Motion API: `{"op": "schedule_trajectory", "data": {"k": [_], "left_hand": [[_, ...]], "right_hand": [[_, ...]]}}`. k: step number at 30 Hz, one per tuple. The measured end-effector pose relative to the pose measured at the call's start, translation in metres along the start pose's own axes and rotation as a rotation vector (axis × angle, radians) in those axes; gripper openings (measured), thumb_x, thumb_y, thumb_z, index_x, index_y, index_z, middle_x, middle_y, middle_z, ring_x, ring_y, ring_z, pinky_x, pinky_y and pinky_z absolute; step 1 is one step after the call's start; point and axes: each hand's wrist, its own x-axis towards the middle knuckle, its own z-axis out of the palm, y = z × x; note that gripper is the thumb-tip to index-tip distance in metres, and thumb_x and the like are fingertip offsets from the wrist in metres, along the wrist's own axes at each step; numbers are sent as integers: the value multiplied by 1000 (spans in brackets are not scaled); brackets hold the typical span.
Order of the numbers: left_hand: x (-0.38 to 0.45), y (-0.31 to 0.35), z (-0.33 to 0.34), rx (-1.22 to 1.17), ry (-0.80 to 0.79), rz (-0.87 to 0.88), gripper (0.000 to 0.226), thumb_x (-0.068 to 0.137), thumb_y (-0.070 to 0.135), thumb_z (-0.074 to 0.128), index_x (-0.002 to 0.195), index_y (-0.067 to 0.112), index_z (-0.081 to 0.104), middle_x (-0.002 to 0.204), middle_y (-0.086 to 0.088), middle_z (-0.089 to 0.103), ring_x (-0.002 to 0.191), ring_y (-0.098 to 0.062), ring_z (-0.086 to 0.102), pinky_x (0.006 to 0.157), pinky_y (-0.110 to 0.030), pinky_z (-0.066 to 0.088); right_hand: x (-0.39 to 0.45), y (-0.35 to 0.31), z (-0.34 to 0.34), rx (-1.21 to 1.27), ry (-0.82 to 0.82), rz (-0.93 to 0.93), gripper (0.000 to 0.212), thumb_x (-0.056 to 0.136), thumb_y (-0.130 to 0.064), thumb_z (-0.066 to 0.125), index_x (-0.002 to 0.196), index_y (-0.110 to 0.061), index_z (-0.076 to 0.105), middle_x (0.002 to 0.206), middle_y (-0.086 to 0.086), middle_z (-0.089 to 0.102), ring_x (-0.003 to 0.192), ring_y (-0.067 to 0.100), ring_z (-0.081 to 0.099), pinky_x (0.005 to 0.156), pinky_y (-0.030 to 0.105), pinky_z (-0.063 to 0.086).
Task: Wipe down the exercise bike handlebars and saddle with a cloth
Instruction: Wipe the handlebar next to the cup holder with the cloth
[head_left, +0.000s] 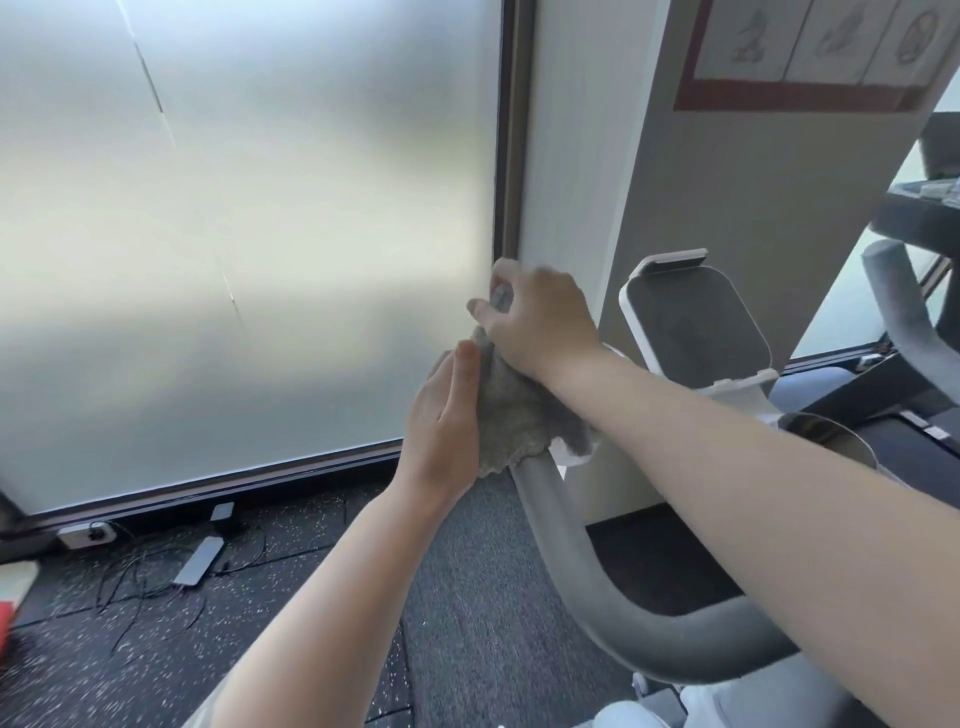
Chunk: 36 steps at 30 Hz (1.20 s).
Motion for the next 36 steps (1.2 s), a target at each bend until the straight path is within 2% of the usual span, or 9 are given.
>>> {"op": "schedule_trajectory", "data": {"k": [4, 10, 14, 17, 20, 24, 30, 33, 36], "left_hand": [[-5, 3, 3, 39, 54, 20, 44, 104, 42, 24, 73, 31, 52, 69, 17, 54, 69, 7, 47, 67, -13, 35], [-1, -7, 1, -59, 14, 16, 45, 97, 55, 24, 97, 38, 66, 96, 15, 68, 95, -2, 61, 84, -28, 46], [-3, -4, 3, -33, 17, -10, 41, 96, 57, 25, 100, 46, 64, 106, 7, 68, 105, -6, 61, 90, -27, 47], [-6, 0, 3, 27, 30, 9, 40, 98, 49, 24, 91, 35, 60, 88, 11, 61, 82, 2, 54, 74, -12, 39], [-6, -1, 1, 32, 26, 23, 41, 99, 49, 24, 82, 31, 57, 83, 8, 56, 76, 0, 50, 69, -14, 37], [-1, -10, 1, 16, 5, 82, 46, 95, 57, 24, 105, 35, 63, 105, 7, 66, 105, -11, 57, 91, -30, 43], [-4, -4, 3, 26, 31, 34, 35, 96, 52, 25, 98, 46, 59, 105, 12, 65, 105, -4, 56, 90, -22, 42], [-9, 1, -1, 64, -3, 16, 35, 103, 45, 24, 99, 40, 59, 101, 19, 63, 94, 15, 55, 80, -6, 38], [-13, 6, -3, 52, -45, 5, 36, 104, 37, 22, 103, 41, 58, 105, 27, 59, 97, 26, 50, 78, 3, 33]], "right_hand": [[19, -8, -10, 206, -25, 299, 53, 87, -45, 54, 46, -16, 38, 47, -3, 42, 56, 24, 47, 52, 32, 33], [-35, -14, 23, -7, 258, 106, 23, 89, -27, 55, 111, -21, 49, 107, 4, 51, 88, 26, 56, 66, 37, 47], [10, -5, -2, -121, -15, 67, 18, 78, -33, 61, 69, -17, 59, 70, 0, 61, 69, 24, 56, 61, 29, 44], [21, 0, -8, 214, -74, 166, 42, 75, -30, 61, 45, -14, 37, 45, -2, 34, 51, 18, 35, 53, 32, 33], [2, -3, 4, 475, 118, 274, 32, 81, -33, 62, 63, -7, 55, 55, -2, 48, 57, 15, 45, 58, 36, 38], [-27, -11, 23, 196, 268, 173, 19, 88, -26, 59, 105, -20, 52, 94, -1, 59, 79, 18, 55, 68, 32, 43], [4, 7, 2, 478, 58, 150, 36, 87, -39, 55, 58, -17, 53, 58, 0, 58, 70, 26, 59, 73, 42, 48], [11, 11, -6, 262, -39, -40, 42, 88, -36, 45, 53, -12, 41, 53, 3, 46, 59, 26, 47, 61, 45, 42], [23, -3, -33, -404, -307, -200, 36, 96, -33, 33, 70, -15, 50, 80, 6, 57, 79, 27, 53, 64, 35, 38]]}}
